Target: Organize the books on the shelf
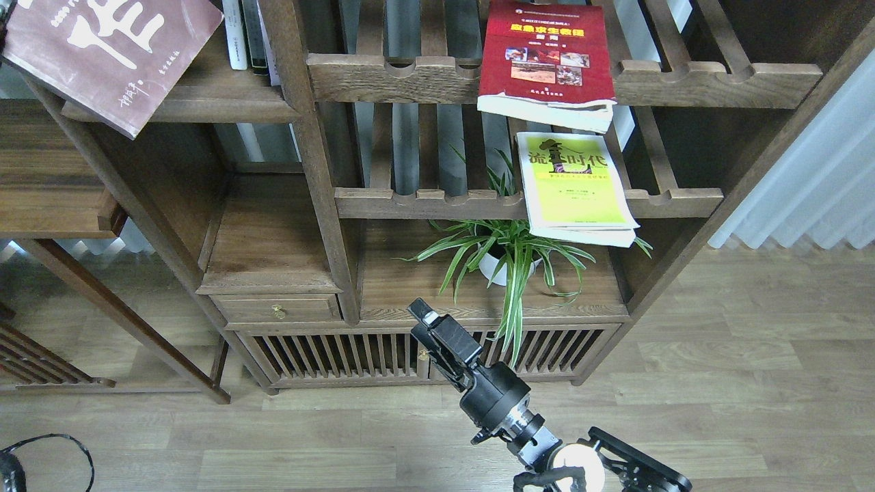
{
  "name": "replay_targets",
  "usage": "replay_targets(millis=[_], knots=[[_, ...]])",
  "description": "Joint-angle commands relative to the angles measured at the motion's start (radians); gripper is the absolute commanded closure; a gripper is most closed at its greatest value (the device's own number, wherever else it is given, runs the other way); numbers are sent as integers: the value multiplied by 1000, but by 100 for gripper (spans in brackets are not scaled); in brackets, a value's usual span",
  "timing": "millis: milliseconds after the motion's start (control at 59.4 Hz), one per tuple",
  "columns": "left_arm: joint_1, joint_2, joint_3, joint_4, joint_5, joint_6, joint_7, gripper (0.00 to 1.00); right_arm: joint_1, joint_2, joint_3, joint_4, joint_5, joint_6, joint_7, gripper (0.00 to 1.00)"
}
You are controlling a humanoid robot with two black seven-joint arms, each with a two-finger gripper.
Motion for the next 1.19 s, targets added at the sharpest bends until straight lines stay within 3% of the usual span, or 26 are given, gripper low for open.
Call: replay_targets(millis=[0,370,673,690,791,841,1026,1177], knots=[[-13,0,-10,2,70,0,0,100,8,3,-1,0,0,0,0,13],[-96,-15,-20,-1,277,0,-3,100,12,12,-7,0,-58,0,-2,13],[-133,-20,-20,1,400,0,-31,100,32,12,-8,0,-69,0,0,13],[-136,-19,-25,2,445,0,-77,100,28,12,-12,0,-70,0,0,13],[-134,-17,-20,1,542,0,-187,100,23,12,-44,-3,-72,0,0,12],[-134,-19,-10,2,577,0,-226,100,20,12,-59,-6,-70,0,0,12],[-146,-17,67,11,634,0,-293,100,17,12,-77,-5,-72,0,0,12],[-152,-19,127,27,723,0,-420,100,20,12,-84,-5,-72,0,0,12]])
